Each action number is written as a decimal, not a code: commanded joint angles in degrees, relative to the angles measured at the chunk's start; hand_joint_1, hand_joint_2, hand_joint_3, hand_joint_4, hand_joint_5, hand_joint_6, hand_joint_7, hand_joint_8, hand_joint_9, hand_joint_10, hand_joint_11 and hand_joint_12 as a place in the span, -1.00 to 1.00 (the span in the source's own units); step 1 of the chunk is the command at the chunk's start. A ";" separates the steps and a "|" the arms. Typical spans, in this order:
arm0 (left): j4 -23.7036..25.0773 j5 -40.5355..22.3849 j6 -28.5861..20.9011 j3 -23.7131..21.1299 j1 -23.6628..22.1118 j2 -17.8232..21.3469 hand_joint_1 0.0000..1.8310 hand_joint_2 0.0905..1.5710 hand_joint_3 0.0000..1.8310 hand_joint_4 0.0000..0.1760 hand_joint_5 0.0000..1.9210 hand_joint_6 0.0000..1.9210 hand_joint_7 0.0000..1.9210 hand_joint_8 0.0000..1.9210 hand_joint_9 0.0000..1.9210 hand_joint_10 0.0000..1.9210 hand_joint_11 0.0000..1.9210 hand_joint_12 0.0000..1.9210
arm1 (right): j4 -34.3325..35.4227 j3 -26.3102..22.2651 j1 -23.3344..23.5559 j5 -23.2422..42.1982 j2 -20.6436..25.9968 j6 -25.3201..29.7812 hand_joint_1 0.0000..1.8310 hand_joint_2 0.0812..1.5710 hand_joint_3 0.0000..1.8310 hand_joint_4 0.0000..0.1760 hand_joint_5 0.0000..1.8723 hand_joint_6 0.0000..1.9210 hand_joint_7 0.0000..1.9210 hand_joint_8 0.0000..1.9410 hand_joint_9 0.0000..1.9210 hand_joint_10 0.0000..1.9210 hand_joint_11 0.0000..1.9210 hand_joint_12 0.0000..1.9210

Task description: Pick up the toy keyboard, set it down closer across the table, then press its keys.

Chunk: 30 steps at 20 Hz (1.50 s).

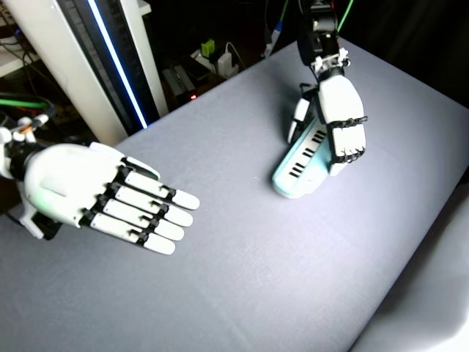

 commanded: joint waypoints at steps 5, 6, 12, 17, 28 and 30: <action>7.68 -4.78 -5.34 2.76 -5.38 -6.30 0.51 0.38 -1.00 -1.00 -0.78 0.38 -0.81 0.45 -0.74 0.66 -0.73 0.96 | -1.92 -0.94 -0.08 10.94 0.63 1.75 -0.82 0.71 -0.99 -0.83 -1.00 -1.00 -1.00 -1.00 -1.00 -1.00 -1.00 -1.00; 9.08 -3.75 -6.63 3.85 -6.27 -8.19 0.50 0.38 -1.00 -1.00 -0.75 0.28 -0.80 0.40 -0.72 0.61 -0.70 0.92 | -2.39 -0.98 -0.08 11.37 0.63 2.07 -0.84 0.72 -0.99 -0.84 -1.00 -1.00 -1.00 -1.00 -1.00 -1.00 -1.00 -1.00; 16.11 3.24 -11.69 9.99 -9.99 -18.65 0.56 0.43 -1.00 -0.98 -0.79 0.37 -0.74 0.09 -0.68 0.33 -0.66 0.69 | -5.02 -1.10 -0.08 13.72 0.89 4.23 -1.00 0.71 -1.00 -0.42 -1.00 -1.00 -1.00 -1.00 -1.00 -1.00 -1.00 -1.00; 18.45 8.53 -12.24 13.22 -10.80 -24.32 0.17 0.44 -1.00 -0.99 -0.73 -0.52 -0.65 -0.84 -0.71 -0.45 -0.89 0.45 | -6.10 -1.13 -0.08 14.60 0.93 4.78 -1.00 0.71 -1.00 -0.23 -1.00 -1.00 -1.00 -1.00 -1.00 -1.00 -1.00 -1.00; 19.10 0.52 -11.88 6.57 -10.97 -16.36 -0.42 0.22 -1.00 0.83 -1.00 -1.00 -1.00 -1.00 -1.00 -1.00 -1.00 -1.00 | -7.75 -1.91 -0.15 15.74 1.83 5.84 -1.00 0.70 -1.00 0.23 -1.00 -1.00 -1.00 -1.00 -1.00 -1.00 -1.00 -1.00; 16.96 -1.04 -7.76 3.80 -10.29 -12.33 -0.42 0.28 -0.98 0.54 -1.00 -1.00 -1.00 -1.00 -1.00 -1.00 -1.00 -1.00 | -8.38 -1.85 -0.16 14.66 1.83 5.84 -1.00 0.71 -1.00 0.20 -1.00 -1.00 -1.00 -1.00 -1.00 -1.00 -1.00 -1.00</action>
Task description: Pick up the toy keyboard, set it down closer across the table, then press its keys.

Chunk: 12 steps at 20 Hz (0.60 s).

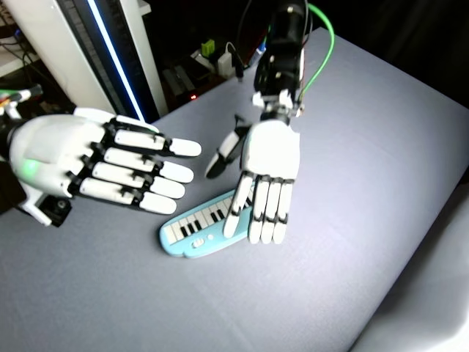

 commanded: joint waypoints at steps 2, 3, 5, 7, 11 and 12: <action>-4.85 -8.87 3.93 -1.88 0.79 3.98 -0.38 0.33 -0.97 0.22 -1.00 -1.00 -1.00 -1.00 -1.00 -1.00 -1.00 -1.00 | -0.83 0.42 0.68 5.05 0.14 0.25 -1.00 0.69 -1.00 0.38 -1.00 -1.00 -1.00 -1.00 -1.00 -1.00 -1.00 -1.00; -25.06 -34.33 11.96 -13.89 15.54 22.60 -0.38 0.34 -0.98 0.21 -1.00 -1.00 -1.00 -1.00 -1.00 -1.00 -1.00 -1.00 | -2.19 8.07 11.13 -19.63 -8.87 -6.43 -1.00 0.69 -1.00 0.39 -1.00 -1.00 -1.00 -1.00 -1.00 -1.00 -1.00 -1.00; -28.11 -41.15 12.22 -15.91 18.46 24.02 -0.34 0.43 -0.97 -0.30 -0.97 -0.99 -1.00 -1.00 -1.00 -1.00 -1.00 -1.00 | 0.08 12.07 14.58 -32.16 -14.73 -15.12 -0.99 0.73 -0.99 0.09 -1.00 -1.00 -1.00 -1.00 -1.00 -1.00 -1.00 -1.00; -28.33 -41.46 12.13 -15.95 18.73 24.06 -0.30 0.55 -0.97 -0.14 -0.94 -0.99 -1.00 -1.00 -1.00 -1.00 -1.00 -1.00 | 0.08 12.07 14.58 -32.12 -14.70 -15.12 -0.89 0.75 -0.99 -0.29 -1.00 -1.00 -1.00 -1.00 -1.00 -1.00 -1.00 -1.00; -29.12 -42.25 12.11 -16.08 19.49 24.13 -0.20 0.63 -1.00 -0.80 -0.87 -0.98 -1.00 -1.00 -1.00 -1.00 -1.00 -1.00 | 0.07 11.60 14.59 -30.98 -14.16 -15.12 -0.82 0.76 -0.99 -0.83 -0.98 -0.99 -1.00 -1.00 -1.00 -1.00 -1.00 -1.00; -29.30 -42.41 12.11 -16.08 19.60 24.13 -0.20 0.63 -1.00 -0.81 -0.87 -0.98 -1.00 -1.00 -1.00 -1.00 -1.00 -1.00 | 0.06 11.83 14.59 -31.40 -14.16 -15.12 -0.82 0.76 -0.99 -0.83 -0.98 -0.99 -1.00 -1.00 -1.00 -1.00 -1.00 -1.00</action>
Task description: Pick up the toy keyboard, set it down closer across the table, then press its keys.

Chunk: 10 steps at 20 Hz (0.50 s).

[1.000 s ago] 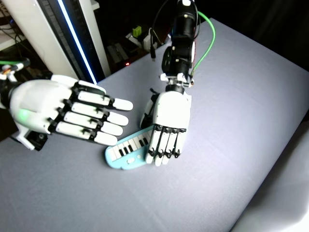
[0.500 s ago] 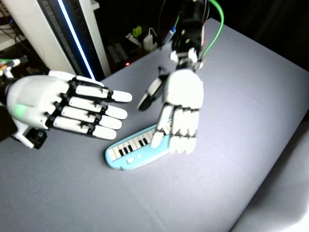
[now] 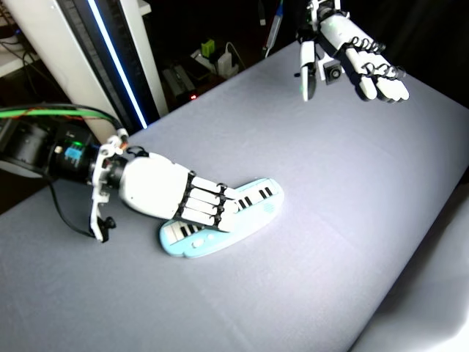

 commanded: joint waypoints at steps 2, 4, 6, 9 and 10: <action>-0.16 -7.73 -0.12 -0.05 -0.45 0.25 -0.15 0.64 -1.00 -1.00 -0.86 -0.99 -1.00 -1.00 -1.00 -1.00 -1.00 -1.00 | -0.35 0.53 0.82 5.12 0.28 -0.11 -0.82 0.76 -1.00 -1.00 -0.95 -0.98 -1.00 -1.00 -1.00 -1.00 -1.00 -1.00; -0.14 -7.76 -0.19 -0.10 -0.45 0.26 -0.18 0.58 -1.00 -0.88 -0.91 -1.00 -1.00 -1.00 -1.00 -1.00 -1.00 -1.00 | -0.35 0.60 0.82 4.82 0.15 -0.17 -0.95 0.73 -1.00 -1.00 -0.47 -0.91 -0.93 -1.00 -1.00 -1.00 -1.00 -1.00; -0.14 -7.83 -0.20 -0.10 -0.44 0.25 -0.18 0.57 -1.00 -0.79 -0.91 -1.00 -1.00 -1.00 -1.00 -1.00 -1.00 -1.00 | -0.34 0.72 0.82 4.66 0.14 -0.21 -1.00 0.72 -1.00 -1.00 -0.37 -0.97 -0.91 -1.00 -1.00 -1.00 -1.00 -1.00; -0.14 -8.00 -0.37 -0.10 -0.41 0.23 -0.19 0.59 -1.00 -0.80 -0.90 -1.00 -1.00 -1.00 -1.00 -1.00 -1.00 -1.00 | -0.30 0.63 0.82 4.65 0.17 -0.21 -1.00 0.70 -1.00 -1.00 -0.35 -0.96 -0.90 -0.99 -1.00 -1.00 -1.00 -1.00; -0.14 -8.14 -0.46 -0.11 -0.28 0.25 -0.19 0.59 -1.00 -0.83 -0.90 -1.00 -1.00 -1.00 -1.00 -1.00 -1.00 -1.00 | -0.29 0.39 0.82 5.16 0.21 -0.21 -1.00 0.71 -1.00 -1.00 -0.32 -0.96 -0.89 -0.99 -1.00 -1.00 -1.00 -1.00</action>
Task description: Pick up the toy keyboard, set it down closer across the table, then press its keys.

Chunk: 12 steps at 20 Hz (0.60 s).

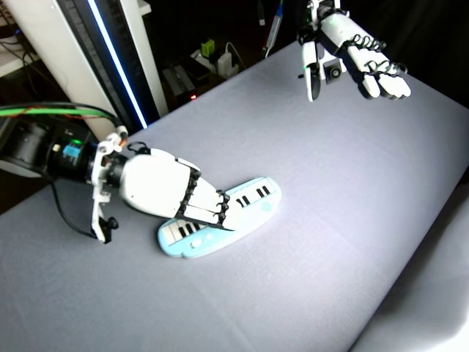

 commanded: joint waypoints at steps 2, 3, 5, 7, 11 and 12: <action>0.33 -7.74 -0.33 -0.19 -0.14 0.27 -0.19 0.59 -1.00 -0.74 -0.90 -1.00 -1.00 -1.00 -1.00 -1.00 -1.00 -1.00 | -0.20 -1.33 0.25 6.71 1.13 -0.25 -1.00 0.72 -1.00 -1.00 -0.31 -0.96 -0.88 -0.99 -1.00 -1.00 -1.00 -1.00; 0.30 -7.80 -0.33 -0.19 -0.14 0.27 -0.22 0.59 -1.00 -0.68 -0.90 -1.00 -1.00 -1.00 -1.00 -1.00 -1.00 -1.00 | 0.02 -2.85 0.25 9.30 4.02 -0.23 -0.97 0.72 -1.00 -1.00 -0.28 -0.95 -0.86 -0.99 -1.00 -1.00 -1.00 -1.00; 0.12 -7.87 -0.33 -0.19 -0.07 0.27 -0.20 0.60 -1.00 -0.84 -0.90 -1.00 -1.00 -1.00 -1.00 -1.00 -1.00 -1.00 | 0.27 -4.84 0.16 12.83 6.08 -0.23 -0.99 0.72 -1.00 -1.00 -0.40 -1.00 -0.88 -1.00 -1.00 -1.00 -1.00 -1.00; -0.15 -8.10 -0.36 -0.26 0.24 0.27 -0.20 0.60 -1.00 -0.74 -0.91 -1.00 -1.00 -1.00 -1.00 -1.00 -1.00 -1.00 | 0.37 -6.48 -0.71 15.20 7.76 -0.22 -1.00 0.73 -1.00 -1.00 -0.84 -1.00 -1.00 -1.00 -1.00 -1.00 -1.00 -1.00; -0.42 -8.35 -0.37 -0.33 0.47 0.28 -0.17 0.61 -1.00 -0.92 -0.91 -1.00 -1.00 -1.00 -1.00 -1.00 -1.00 -1.00 | 1.18 -7.13 -2.84 15.23 8.14 -0.20 -0.97 0.79 -0.99 -1.00 -1.00 -1.00 -1.00 -1.00 -1.00 -1.00 -1.00 -1.00; -0.43 -8.38 -0.38 -0.34 0.47 0.28 -0.17 0.61 -1.00 -0.88 -0.91 -1.00 -1.00 -1.00 -1.00 -1.00 -1.00 -1.00 | 1.63 -6.89 -3.38 14.84 7.95 -0.20 -0.98 0.80 -0.99 -1.00 -1.00 -1.00 -1.00 -1.00 -1.00 -1.00 -1.00 -1.00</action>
